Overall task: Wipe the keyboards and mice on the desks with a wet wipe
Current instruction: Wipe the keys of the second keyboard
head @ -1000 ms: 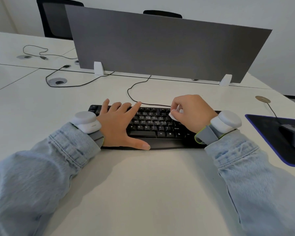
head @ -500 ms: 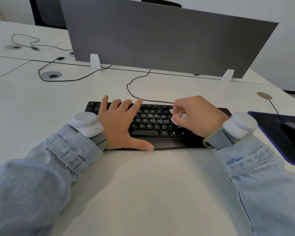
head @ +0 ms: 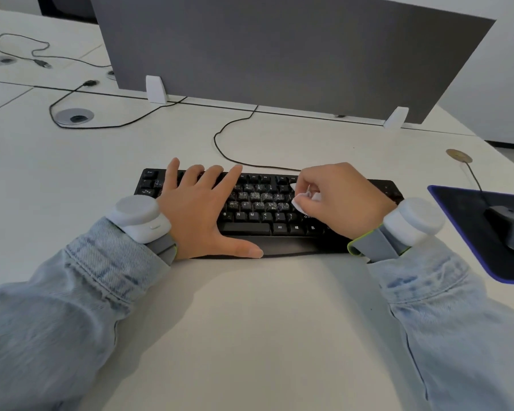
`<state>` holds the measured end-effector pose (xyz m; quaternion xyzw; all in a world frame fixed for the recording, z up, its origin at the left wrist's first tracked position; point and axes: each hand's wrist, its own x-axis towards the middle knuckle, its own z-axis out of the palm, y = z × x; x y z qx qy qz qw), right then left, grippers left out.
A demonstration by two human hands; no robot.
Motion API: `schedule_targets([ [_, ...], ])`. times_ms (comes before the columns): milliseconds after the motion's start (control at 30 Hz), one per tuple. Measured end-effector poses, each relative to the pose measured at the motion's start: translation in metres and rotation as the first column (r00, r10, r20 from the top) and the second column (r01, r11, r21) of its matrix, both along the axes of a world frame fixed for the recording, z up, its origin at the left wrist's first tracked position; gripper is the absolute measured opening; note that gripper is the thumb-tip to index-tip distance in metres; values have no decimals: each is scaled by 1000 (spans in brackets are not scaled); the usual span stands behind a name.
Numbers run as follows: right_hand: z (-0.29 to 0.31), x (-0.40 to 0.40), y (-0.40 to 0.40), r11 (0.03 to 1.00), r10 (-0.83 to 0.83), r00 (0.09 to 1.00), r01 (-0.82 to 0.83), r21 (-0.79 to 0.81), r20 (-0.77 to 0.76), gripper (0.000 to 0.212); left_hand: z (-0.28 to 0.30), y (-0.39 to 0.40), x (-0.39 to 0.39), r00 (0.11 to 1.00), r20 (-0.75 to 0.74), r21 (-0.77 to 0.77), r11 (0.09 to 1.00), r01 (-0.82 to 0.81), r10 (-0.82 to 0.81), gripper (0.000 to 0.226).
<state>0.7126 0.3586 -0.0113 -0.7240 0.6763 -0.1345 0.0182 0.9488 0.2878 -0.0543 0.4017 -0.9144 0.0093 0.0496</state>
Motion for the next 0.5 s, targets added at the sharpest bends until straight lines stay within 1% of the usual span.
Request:
schedule_targets([
  [67,3,-3,-2,996,-68,997,66,-62,-29,9,1,1,0,1000,0,0,1000,-1,1,142],
  [100,6,-3,-2,990,-89,996,87,-111,-18,10,2,2,-1,1000,-1,-4,1000,-6,6,141],
  [167,7,3,-3,982,-62,997,67,-176,35,10,2,3,-3,1000,-5,-10,1000,-14,14,140],
  [233,3,19,-6,987,14,999,-6,-158,48,10,2,5,-4,1000,1,-16,999,-28,28,138],
  [300,-5,29,-12,993,48,999,-47,-110,6,11,2,5,-6,999,12,-22,999,-35,35,137],
  [400,-2,25,-18,994,-26,996,18,-104,-80,14,1,6,-5,999,12,-44,998,-39,39,134],
  [467,3,19,-17,986,-57,995,43,-158,-83,15,1,5,-5,999,12,-41,999,-32,33,132],
  [500,4,21,-16,984,-38,997,25,-178,-70,15,0,5,-4,999,10,-39,999,-30,31,132],
])
